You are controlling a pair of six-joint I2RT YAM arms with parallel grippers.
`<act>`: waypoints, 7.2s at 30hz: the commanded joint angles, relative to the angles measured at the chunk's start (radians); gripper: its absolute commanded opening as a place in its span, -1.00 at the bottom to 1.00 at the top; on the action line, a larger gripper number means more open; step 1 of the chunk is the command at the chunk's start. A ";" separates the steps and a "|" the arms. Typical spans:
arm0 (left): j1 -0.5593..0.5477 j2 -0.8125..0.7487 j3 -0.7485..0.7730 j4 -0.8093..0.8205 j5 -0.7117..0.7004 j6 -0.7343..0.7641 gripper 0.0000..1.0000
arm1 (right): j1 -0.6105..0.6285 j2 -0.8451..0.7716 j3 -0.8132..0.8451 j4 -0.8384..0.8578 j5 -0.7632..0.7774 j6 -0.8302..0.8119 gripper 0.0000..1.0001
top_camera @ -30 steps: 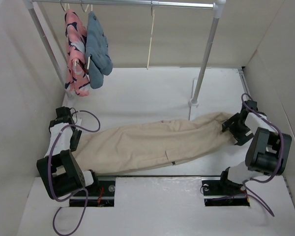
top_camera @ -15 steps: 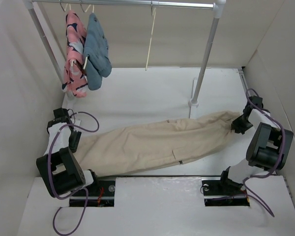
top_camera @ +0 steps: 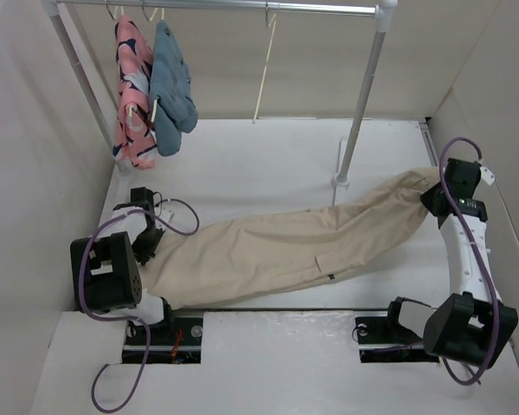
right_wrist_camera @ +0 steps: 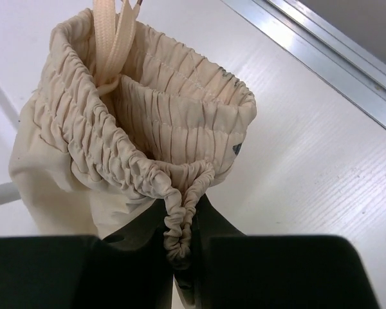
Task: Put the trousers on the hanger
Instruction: Fold the trousers at the center of the board, then pick up the hanger from the clothesline.
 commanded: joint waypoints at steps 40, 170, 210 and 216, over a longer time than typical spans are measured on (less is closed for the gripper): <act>-0.259 0.125 0.133 0.220 0.212 -0.140 -0.79 | 1.413 0.323 0.410 0.159 0.814 -0.013 -1.00; -0.323 -0.346 0.274 -0.125 0.177 -0.065 0.35 | 0.981 0.552 1.151 0.353 -0.082 0.352 0.99; -0.323 -0.459 0.277 -0.125 0.225 -0.065 0.37 | 0.891 0.686 1.058 0.663 -0.530 0.335 -1.00; -0.323 -0.504 0.318 -0.125 0.368 -0.044 0.32 | 0.958 0.610 0.760 0.663 -0.542 0.274 -1.00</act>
